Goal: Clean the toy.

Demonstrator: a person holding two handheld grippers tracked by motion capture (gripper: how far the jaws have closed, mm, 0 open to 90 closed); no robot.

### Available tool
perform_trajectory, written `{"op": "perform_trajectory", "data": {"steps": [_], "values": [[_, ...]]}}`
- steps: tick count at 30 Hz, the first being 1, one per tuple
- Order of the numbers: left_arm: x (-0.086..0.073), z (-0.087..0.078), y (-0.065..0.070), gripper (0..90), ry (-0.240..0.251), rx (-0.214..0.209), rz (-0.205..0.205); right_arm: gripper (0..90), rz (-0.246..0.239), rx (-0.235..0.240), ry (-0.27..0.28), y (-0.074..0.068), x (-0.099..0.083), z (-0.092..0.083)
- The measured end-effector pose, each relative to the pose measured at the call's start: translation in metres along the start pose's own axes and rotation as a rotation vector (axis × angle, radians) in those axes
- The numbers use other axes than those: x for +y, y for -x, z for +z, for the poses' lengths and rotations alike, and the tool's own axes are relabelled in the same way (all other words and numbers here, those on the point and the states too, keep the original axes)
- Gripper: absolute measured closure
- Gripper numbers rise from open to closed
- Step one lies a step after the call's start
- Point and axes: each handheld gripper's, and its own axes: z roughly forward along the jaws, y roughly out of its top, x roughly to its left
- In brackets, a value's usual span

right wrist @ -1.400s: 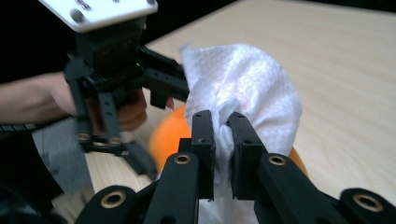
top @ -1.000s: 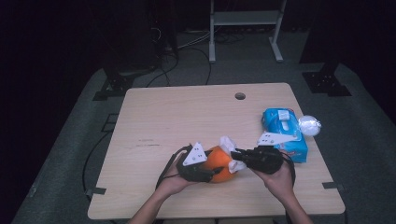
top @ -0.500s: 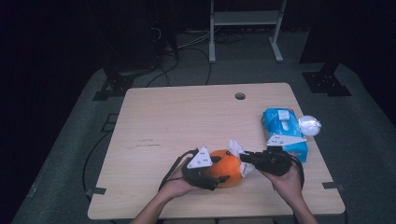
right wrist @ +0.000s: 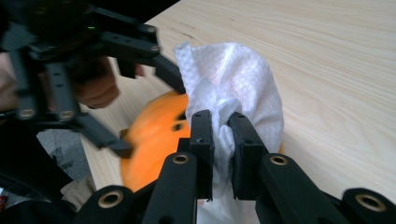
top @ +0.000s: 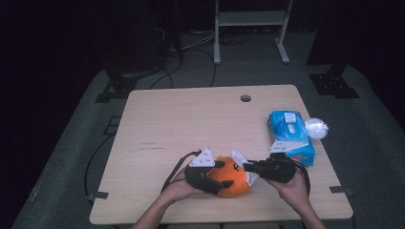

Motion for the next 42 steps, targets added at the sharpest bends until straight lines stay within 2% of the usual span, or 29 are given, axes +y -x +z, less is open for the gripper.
{"op": "perform_trajectory", "data": {"steps": [1, 2, 3, 4, 5, 8, 9, 12, 15, 16, 17, 19, 20, 22, 25, 26, 29, 30, 31, 33, 37, 38, 39, 42], "values": [[0.003, -0.002, 0.001, 26.8, -0.004, -0.025, 0.01, 80.4, 0.021, 0.011, -0.007, 0.003, -0.006, -0.003], [0.005, -0.002, 0.001, 26.3, 0.004, -0.03, 0.009, 80.5, 0.023, 0.015, -0.012, 0.003, -0.008, -0.003], [0.005, -0.002, 0.001, 24.7, 0.004, -0.03, 0.009, 80.5, 0.023, 0.015, -0.012, 0.003, -0.008, -0.003], [0.007, -0.003, 0.001, 21.6, 0.017, -0.03, 0.01, 80.5, 0.023, 0.04, -0.032, 0.003, -0.013, -0.002], [0.011, -0.003, -0.001, 19.6, 0.026, -0.009, 0.013, 80.4, 0.02, 0.051, -0.04, 0.003, -0.014, -0.002], [0.014, 0.002, -0.006, 18.2, 0.025, -0.008, 0.012, 80.4, 0.01, 0.091, -0.051, 0.002, -0.018, -0.001], [0.014, 0.002, -0.006, 17.8, 0.025, -0.008, 0.012, 80.4, 0.01, 0.091, -0.051, 0.002, -0.018, -0.001], [0.012, 0.019, -0.01, 15.6, -0.038, -0.054, 0.034, 80.3, -0.004, 0.097, -0.06, 0.001, -0.019, -0.001], [0.01, 0.024, -0.012, 16.3, -0.05, -0.075, 0.036, 80.2, -0.006, 0.088, -0.068, 0.002, -0.02, -0.001], [0.008, 0.026, -0.014, 19.3, -0.051, -0.088, 0.028, 80.1, 0.005, 0.091, -0.064, 0.005, -0.022, -0.001], [0.005, 0.027, -0.014, 24.3, -0.06, -0.085, 0.042, 80.1, 0.009, 0.089, -0.062, 0.006, -0.023, -0.001], [0.003, 0.028, -0.014, 38.9, -0.055, -0.079, 0.052, 80.0, 0.011, 0.081, -0.059, 0.008, -0.023, -0.001], [0.001, 0.026, -0.011, 45.6, -0.046, -0.049, 0.058, 80.0, 0.014, 0.072, -0.051, 0.008, -0.023, -0.001], [0.002, 0.024, -0.007, 51.9, -0.038, -0.022, 0.075, 80.0, 0.021, 0.072, -0.036, 0.009, -0.023, -0.003], [0.005, 0.02, -0.005, 56.2, -0.024, -0.009, 0.087, 80.0, 0.027, 0.074, -0.018, 0.009, -0.022, -0.005], [0.007, 0.016, -0.005, 57.6, 0.002, 0.004, 0.095, 80.0, 0.033, 0.078, 0.016, 0.009, -0.021, -0.008], [0.01, 0.012, -0.006, 58.8, 0.024, 0.016, 0.092, 80.2, 0.028, 0.069, 0.039, 0.009, -0.019, -0.011], [0.013, 0.01, -0.007, 59.3, 0.028, 0.043, 0.108, 80.5, 0.028, 0.055, 0.071, 0.008, -0.016, -0.015], [0.013, 0.01, -0.007, 59.7, 0.028, 0.043, 0.108, 80.5, 0.028, 0.055, 0.071, 0.008, -0.016, -0.015], [0.016, 0.007, -0.011, 60.2, 0.026, 0.069, 0.11, 80.9, 0.036, 0.056, 0.099, 0.01, -0.012, -0.016], [0.019, 0.003, -0.016, 60.2, 0.035, 0.098, 0.106, 81.1, 0.052, 0.054, 0.103, 0.013, -0.011, -0.016], [0.021, -0.001, -0.02, 60.2, 0.043, 0.12, 0.1, 81.1, 0.056, 0.05, 0.105, 0.016, -0.011, -0.018], [0.021, -0.001, -0.02, 60.2, 0.043, 0.12, 0.1, 81.1, 0.055, 0.049, 0.108, 0.017, -0.011, -0.019], [0.025, -0.007, -0.032, 59.8, 0.05, 0.168, 0.09, 81.1, 0.062, 0.035, 0.112, 0.02, -0.011, -0.026]]}}
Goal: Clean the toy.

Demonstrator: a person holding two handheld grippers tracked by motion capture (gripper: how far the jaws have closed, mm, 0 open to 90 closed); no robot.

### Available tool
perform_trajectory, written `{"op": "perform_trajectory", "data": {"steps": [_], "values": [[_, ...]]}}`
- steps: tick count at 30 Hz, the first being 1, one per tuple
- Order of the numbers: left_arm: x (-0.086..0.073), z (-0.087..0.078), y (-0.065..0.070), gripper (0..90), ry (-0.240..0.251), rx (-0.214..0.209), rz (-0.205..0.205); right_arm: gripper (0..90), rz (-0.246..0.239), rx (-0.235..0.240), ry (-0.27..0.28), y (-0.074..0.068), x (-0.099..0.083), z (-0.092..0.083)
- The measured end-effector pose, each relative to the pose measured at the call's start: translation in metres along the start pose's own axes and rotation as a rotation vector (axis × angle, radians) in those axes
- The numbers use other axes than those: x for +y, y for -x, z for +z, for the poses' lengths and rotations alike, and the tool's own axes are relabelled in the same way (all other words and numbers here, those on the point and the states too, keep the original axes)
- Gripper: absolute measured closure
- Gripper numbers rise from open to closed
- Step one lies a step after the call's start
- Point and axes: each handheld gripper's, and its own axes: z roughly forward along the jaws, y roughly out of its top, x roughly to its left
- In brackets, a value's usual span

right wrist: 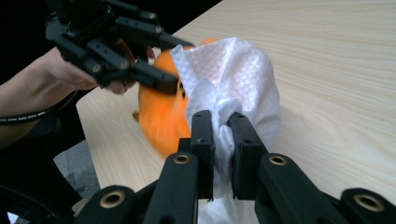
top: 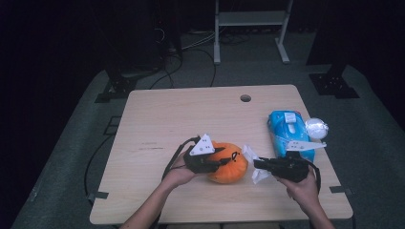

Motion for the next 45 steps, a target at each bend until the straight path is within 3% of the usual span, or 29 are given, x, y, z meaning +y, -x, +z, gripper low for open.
{"op": "perform_trajectory", "data": {"steps": [8, 13, 14, 22, 27, 36, 41, 45], "values": [[0.0, -0.006, -0.02, 59.6, -0.005, 0.057, -0.012, 81.0, 0.002, -0.085, -0.03, 0.015, -0.007, -0.02], [-0.007, -0.002, -0.031, 59.5, -0.011, 0.09, -0.047, 81.0, 0.007, -0.14, -0.052, 0.027, -0.012, -0.029], [-0.011, 0.0, -0.035, 59.3, -0.017, 0.097, -0.063, 81.0, -0.001, -0.179, -0.077, 0.032, -0.015, -0.032], [-0.02, 0.003, -0.041, 55.9, -0.031, 0.094, -0.098, 79.2, 0.033, -0.27, -0.126, 0.051, -0.035, -0.042], [-0.018, 0.001, -0.04, 49.9, -0.033, 0.087, -0.096, 75.1, 0.036, -0.279, -0.127, 0.055, -0.037, -0.041], [-0.009, -0.007, -0.043, 40.7, -0.014, 0.062, -0.12, 57.1, 0.052, -0.272, -0.09, 0.06, -0.04, -0.041], [-0.003, -0.018, -0.042, 32.0, 0.012, 0.073, -0.115, 50.9, 0.047, -0.267, -0.033, 0.057, -0.034, -0.045], [-0.004, -0.031, -0.044, 26.7, 0.015, 0.094, -0.127, 49.6, 0.045, -0.272, -0.022, 0.055, -0.031, -0.045]]}}
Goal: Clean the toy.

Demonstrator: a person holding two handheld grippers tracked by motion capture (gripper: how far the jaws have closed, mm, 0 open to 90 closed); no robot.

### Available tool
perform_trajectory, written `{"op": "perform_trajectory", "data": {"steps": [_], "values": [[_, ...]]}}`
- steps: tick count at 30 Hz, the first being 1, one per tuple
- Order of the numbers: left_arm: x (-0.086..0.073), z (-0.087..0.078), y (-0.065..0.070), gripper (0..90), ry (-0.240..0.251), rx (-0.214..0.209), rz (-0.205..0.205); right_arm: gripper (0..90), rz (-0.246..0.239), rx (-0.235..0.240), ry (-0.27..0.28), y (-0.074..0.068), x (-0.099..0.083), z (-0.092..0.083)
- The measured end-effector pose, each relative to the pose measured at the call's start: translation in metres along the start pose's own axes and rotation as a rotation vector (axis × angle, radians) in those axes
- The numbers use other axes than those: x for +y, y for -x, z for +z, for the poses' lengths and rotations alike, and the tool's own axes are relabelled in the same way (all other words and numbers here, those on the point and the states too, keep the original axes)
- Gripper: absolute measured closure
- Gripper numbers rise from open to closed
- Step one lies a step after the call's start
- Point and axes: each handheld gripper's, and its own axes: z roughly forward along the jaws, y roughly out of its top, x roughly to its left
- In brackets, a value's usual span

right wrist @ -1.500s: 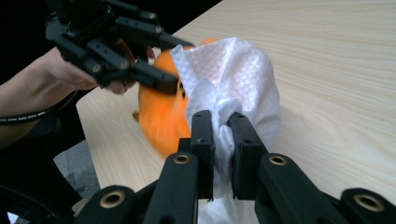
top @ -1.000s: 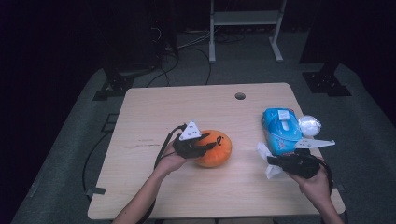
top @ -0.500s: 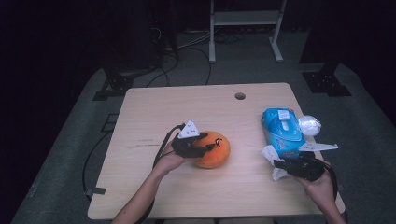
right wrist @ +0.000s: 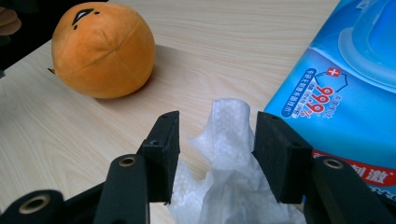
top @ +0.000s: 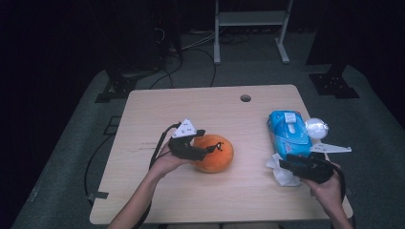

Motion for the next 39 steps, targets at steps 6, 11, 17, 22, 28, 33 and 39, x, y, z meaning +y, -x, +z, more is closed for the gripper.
{"op": "perform_trajectory", "data": {"steps": [6, 11, 17, 22, 28, 33, 39], "values": [[-0.013, -0.019, -0.003, 23.9, -0.001, 0.036, -0.033, 49.3, -0.004, 0.008, -0.004, -0.004, 0.0, 0.001], [-0.025, -0.034, -0.007, 21.8, 0.018, 0.064, -0.074, 48.9, -0.013, 0.015, -0.018, -0.006, -0.001, 0.004], [-0.036, -0.046, -0.011, 19.3, 0.001, 0.087, -0.09, 48.4, -0.017, 0.015, -0.023, -0.006, -0.003, 0.006], [-0.043, -0.056, -0.013, 18.4, -0.007, 0.109, -0.104, 47.8, -0.016, 0.019, -0.026, -0.007, -0.003, 0.007], [-0.055, -0.064, -0.014, 17.0, -0.024, 0.126, -0.124, 47.0, -0.024, 0.022, -0.031, -0.007, -0.004, 0.007], [-0.062, -0.068, -0.015, 16.2, -0.035, 0.137, -0.138, 46.5, -0.02, 0.022, -0.032, -0.007, -0.004, 0.007], [-0.072, -0.07, -0.015, 15.3, -0.041, 0.141, -0.156, 45.7, -0.026, 0.023, -0.038, -0.008, -0.005, 0.009]]}}
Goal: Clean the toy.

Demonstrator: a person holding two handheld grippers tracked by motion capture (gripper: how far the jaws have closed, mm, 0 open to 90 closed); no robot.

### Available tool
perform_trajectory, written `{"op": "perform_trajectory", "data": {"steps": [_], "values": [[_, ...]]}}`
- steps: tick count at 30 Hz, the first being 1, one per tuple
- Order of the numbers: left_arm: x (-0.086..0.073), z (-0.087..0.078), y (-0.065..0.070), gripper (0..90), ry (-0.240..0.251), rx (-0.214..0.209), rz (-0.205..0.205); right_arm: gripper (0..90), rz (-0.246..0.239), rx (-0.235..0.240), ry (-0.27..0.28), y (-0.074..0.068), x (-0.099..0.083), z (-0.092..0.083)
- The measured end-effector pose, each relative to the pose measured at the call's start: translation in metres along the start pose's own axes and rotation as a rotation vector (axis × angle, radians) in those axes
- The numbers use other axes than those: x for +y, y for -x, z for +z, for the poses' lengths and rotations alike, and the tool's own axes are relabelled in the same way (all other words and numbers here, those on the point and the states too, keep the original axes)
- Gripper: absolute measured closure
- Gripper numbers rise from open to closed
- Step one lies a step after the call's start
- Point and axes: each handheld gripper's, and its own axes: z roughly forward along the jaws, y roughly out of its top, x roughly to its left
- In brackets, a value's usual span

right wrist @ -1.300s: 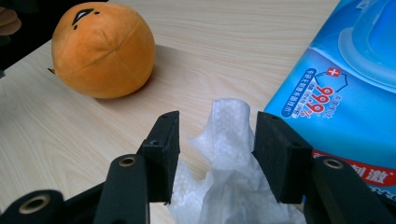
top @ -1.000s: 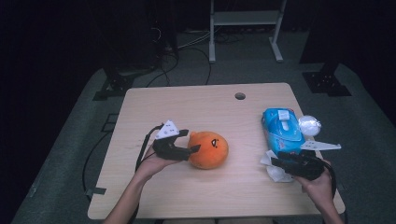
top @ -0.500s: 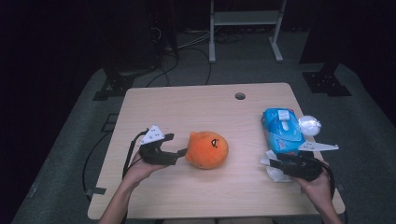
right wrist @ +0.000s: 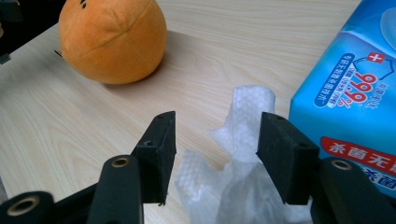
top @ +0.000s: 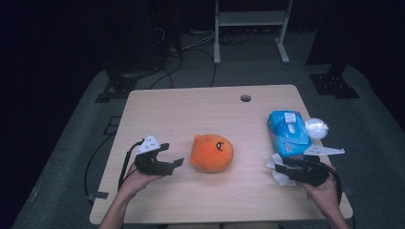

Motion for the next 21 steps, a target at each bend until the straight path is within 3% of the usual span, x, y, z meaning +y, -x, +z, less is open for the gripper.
{"op": "perform_trajectory", "data": {"steps": [21], "values": [[-0.039, 0.004, -0.005, 9.8, -0.064, 0.032, -0.055, 39.6, -0.032, 0.02, 0.001, -0.01, -0.007, 0.001]]}}
